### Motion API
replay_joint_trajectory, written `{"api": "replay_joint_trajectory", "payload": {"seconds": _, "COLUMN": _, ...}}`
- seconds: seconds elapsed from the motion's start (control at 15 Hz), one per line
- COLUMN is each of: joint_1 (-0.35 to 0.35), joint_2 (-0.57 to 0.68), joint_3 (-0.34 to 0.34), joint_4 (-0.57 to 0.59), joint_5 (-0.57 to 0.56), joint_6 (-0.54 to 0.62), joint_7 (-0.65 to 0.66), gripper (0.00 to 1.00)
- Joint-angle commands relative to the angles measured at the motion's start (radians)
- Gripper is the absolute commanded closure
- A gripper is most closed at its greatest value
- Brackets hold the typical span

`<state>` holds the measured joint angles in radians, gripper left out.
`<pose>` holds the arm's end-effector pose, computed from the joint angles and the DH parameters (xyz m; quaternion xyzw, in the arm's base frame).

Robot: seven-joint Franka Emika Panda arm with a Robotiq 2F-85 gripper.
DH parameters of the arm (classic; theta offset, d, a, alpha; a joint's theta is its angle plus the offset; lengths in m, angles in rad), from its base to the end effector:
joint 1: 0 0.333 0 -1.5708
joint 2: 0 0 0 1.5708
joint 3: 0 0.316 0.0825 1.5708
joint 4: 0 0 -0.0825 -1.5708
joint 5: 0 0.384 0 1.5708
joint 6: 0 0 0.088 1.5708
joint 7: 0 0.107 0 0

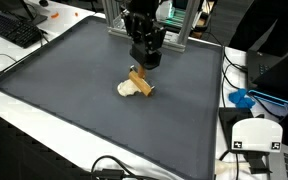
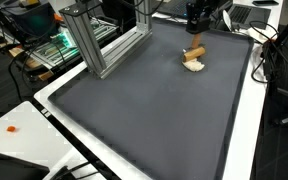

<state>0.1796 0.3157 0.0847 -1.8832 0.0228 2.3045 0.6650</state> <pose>0.6132 0.1632 0.3524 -0.9763 0.2084 -0.0378 0.0434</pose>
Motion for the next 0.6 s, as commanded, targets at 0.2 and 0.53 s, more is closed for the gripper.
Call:
{"api": "replay_joint_trajectory", "payload": {"seconds": 0.2, "joint_1": 0.014, "joint_2": -0.023, "joint_3": -0.017, "joint_4": -0.048, "joint_5": 0.019, "joint_6": 0.005, "joint_7": 0.083, "gripper": 0.71}}
{"api": "replay_joint_trajectory", "payload": {"seconds": 0.53, "joint_1": 0.017, "joint_2": -0.027, "joint_3": -0.046, "joint_4": -0.063, "joint_5": -0.014, "joint_6": 0.098, "joint_7": 0.184, "gripper": 0.71}}
